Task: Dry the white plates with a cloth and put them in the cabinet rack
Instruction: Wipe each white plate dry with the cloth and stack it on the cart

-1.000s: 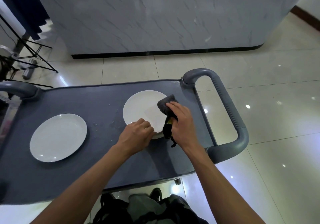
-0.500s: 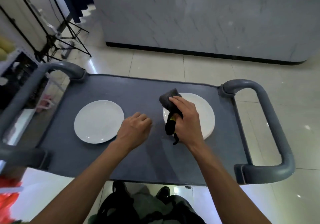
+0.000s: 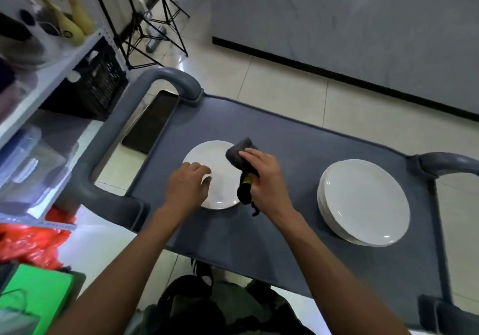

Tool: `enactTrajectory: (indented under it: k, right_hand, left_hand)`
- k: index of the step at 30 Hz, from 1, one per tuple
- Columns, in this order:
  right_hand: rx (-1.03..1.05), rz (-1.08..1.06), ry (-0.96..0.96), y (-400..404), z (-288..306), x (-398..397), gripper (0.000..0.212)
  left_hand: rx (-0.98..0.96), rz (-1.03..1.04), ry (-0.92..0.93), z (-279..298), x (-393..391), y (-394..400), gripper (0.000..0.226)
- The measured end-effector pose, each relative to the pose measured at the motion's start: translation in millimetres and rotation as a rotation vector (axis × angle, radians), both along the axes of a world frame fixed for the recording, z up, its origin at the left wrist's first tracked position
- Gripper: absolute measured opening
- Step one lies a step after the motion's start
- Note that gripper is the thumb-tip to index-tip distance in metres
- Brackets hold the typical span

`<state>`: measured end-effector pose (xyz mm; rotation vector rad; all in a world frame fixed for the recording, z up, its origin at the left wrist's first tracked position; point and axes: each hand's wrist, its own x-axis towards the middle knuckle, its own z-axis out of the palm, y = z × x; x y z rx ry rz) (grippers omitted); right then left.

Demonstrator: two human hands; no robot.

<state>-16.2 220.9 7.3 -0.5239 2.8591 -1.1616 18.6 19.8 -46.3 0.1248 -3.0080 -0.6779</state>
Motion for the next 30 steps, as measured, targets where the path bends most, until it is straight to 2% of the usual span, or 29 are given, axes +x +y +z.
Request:
enactTrajectory:
  k: [3, 5, 10, 15, 21, 26, 30]
  right_hand:
    - [0.012, 0.026, -0.037, -29, -16, -5, 0.062]
    - [0.029, 0.042, -0.052, -46, -26, -7, 0.062]
    - [0.103, 0.093, -0.090, -74, -51, -11, 0.061]
    - [0.142, 0.094, -0.142, -89, -67, -10, 0.064]
    - [0.204, 0.143, -0.161, -90, -76, -3, 0.056]
    - [0.182, 0.073, -0.175, -90, -78, 0, 0.045]
    - [0.174, -0.024, -0.182, -90, -75, 0, 0.048]
  left_hand:
    - [0.166, 0.169, -0.140, -16, -1, -28, 0.036]
    - [0.254, 0.246, -0.204, -25, -1, -42, 0.042]
    - [0.543, 0.359, -0.226, -32, -3, -54, 0.029]
    - [0.647, 0.435, -0.269, -41, -11, -56, 0.039]
    - [0.862, 0.583, -0.378, -43, -23, -57, 0.027]
    - [0.891, 0.565, -0.407, -41, -27, -55, 0.023]
    - [0.890, 0.540, -0.416, -35, -30, -48, 0.024]
